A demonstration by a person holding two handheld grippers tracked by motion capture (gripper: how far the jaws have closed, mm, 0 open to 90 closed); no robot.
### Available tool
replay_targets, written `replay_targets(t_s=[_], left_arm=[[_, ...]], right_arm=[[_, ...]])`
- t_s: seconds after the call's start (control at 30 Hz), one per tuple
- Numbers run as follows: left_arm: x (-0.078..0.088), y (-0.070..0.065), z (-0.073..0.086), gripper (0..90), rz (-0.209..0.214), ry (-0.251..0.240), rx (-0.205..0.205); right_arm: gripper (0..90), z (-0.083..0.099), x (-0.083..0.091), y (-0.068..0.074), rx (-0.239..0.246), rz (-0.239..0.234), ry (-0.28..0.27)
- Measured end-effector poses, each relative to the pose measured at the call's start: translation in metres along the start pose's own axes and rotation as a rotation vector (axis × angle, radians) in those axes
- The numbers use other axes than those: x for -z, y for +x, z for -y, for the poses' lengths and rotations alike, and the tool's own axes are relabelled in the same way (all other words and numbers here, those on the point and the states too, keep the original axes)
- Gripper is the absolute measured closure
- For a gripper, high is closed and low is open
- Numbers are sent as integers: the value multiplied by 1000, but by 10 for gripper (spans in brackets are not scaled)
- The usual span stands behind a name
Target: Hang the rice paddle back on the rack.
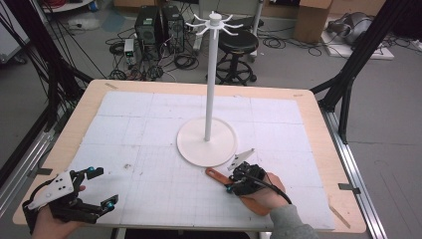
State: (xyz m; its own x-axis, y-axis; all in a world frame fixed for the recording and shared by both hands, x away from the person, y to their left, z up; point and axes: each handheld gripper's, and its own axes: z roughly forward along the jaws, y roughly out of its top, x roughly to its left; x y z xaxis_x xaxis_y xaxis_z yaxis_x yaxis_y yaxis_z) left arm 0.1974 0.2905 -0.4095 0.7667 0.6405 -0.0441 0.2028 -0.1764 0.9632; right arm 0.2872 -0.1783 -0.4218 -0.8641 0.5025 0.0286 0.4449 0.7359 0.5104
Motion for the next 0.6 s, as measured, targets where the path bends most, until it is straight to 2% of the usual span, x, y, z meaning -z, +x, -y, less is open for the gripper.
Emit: replay_targets(t_s=[0.2, 0.4, 0.57, 0.6], left_arm=[[-1, 0, 0, 18, 1, 1, -1], [-1, 0, 0, 18, -2, 2, 0], [0, 0, 0, 18, -3, 3, -1], [0, 0, 0, 18, -3, 3, -1]], right_arm=[[641, 0, 5, 0, 4, -5, -33], [642, 0, 13, 2, 22, 12, -75], [642, 1, 19, 4, 14, 17, -94], [642, 1, 20, 4, 26, 20, -101]])
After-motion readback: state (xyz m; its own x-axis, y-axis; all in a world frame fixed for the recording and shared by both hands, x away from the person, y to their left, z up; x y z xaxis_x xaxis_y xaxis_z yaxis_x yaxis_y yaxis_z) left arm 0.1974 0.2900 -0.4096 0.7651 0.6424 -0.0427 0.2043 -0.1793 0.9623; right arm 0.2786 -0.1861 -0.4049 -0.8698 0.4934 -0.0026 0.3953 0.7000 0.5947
